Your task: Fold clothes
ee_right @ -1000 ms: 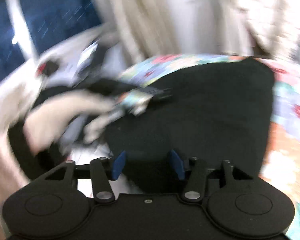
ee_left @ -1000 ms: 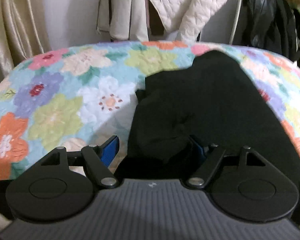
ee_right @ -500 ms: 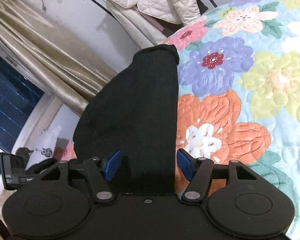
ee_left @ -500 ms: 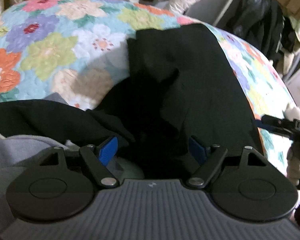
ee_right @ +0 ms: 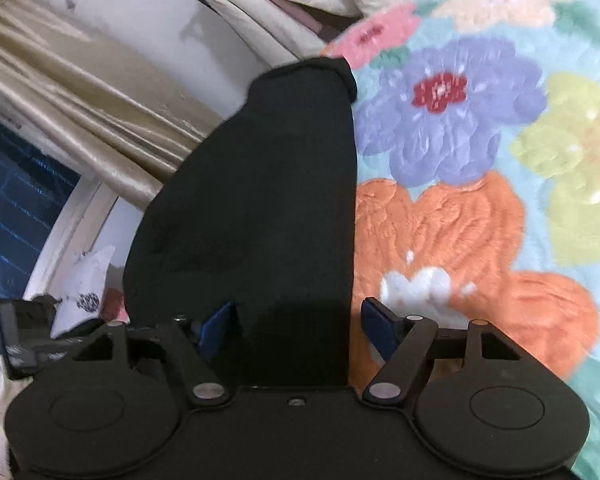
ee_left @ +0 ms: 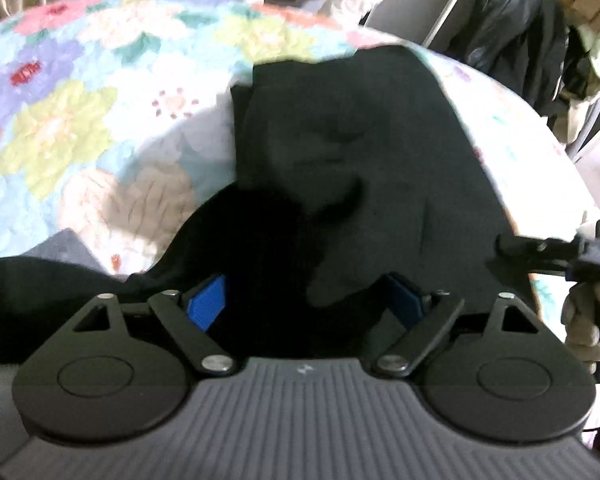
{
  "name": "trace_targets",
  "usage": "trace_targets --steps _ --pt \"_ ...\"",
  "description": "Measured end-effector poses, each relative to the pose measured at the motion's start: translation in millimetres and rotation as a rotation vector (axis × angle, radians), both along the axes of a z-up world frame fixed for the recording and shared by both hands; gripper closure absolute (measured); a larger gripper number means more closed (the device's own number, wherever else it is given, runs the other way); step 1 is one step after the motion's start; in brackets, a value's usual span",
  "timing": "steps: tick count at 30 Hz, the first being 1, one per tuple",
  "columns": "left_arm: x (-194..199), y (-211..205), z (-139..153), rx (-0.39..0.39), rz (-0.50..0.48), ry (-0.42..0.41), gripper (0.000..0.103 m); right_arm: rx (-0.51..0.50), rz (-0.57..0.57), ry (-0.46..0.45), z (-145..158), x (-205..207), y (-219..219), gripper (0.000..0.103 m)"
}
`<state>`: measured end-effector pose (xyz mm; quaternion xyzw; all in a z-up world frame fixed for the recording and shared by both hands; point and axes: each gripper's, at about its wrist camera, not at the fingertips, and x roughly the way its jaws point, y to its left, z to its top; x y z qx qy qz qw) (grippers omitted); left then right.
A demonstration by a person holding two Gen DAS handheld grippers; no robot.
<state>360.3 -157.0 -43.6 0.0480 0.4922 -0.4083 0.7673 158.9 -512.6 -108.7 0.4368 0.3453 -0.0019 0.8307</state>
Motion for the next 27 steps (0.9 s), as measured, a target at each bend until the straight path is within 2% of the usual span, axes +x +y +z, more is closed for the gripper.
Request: trace_targets --steps 1,3,5,7,9,10,12,15,17,19,24,27 --pt "4.8 -1.1 -7.0 -0.019 0.003 0.017 0.007 0.029 0.004 -0.008 -3.8 5.3 -1.8 0.027" --pt "16.2 0.4 -21.3 -0.088 0.009 0.059 0.004 0.056 0.032 -0.013 -8.7 17.0 -2.4 0.025" --pt "19.0 2.5 -25.9 -0.138 0.006 0.063 0.004 0.047 0.077 -0.009 -9.3 27.7 0.5 0.024" --pt "13.9 4.2 -23.9 -0.173 -0.007 0.045 0.01 0.038 0.108 -0.011 -7.3 32.2 3.2 0.028" --pt "9.5 5.3 -23.5 -0.199 -0.032 0.039 0.017 0.029 0.137 -0.012 -3.1 32.8 5.6 0.05" --pt "7.7 5.3 -22.3 -0.215 -0.044 0.041 0.025 0.031 0.136 -0.033 1.7 26.4 8.8 0.057" --pt "4.3 7.9 -17.5 -0.243 -0.066 0.038 0.028 0.036 0.13 -0.08 12.1 11.7 15.7 0.075" --pt "-1.3 17.5 -3.3 -0.31 -0.092 0.023 0.033 0.044 0.121 -0.151 27.6 -10.4 26.1 0.076" --pt "-6.9 27.8 10.8 -0.376 -0.102 0.027 0.033 0.049 0.115 -0.198 37.9 -25.1 33.0 0.076" --pt "-13.4 34.5 21.1 -0.404 -0.121 0.036 0.032 0.055 0.108 -0.246 48.3 -39.8 39.9 0.076" --pt "-28.4 32.1 35.4 -0.417 -0.219 0.041 0.032 0.068 0.092 -0.364 74.1 -76.6 57.2 0.076" --pt "-35.5 26.9 38.9 -0.422 -0.247 0.01 0.032 0.09 0.024 -0.383 77.1 -94.6 49.8 0.076"
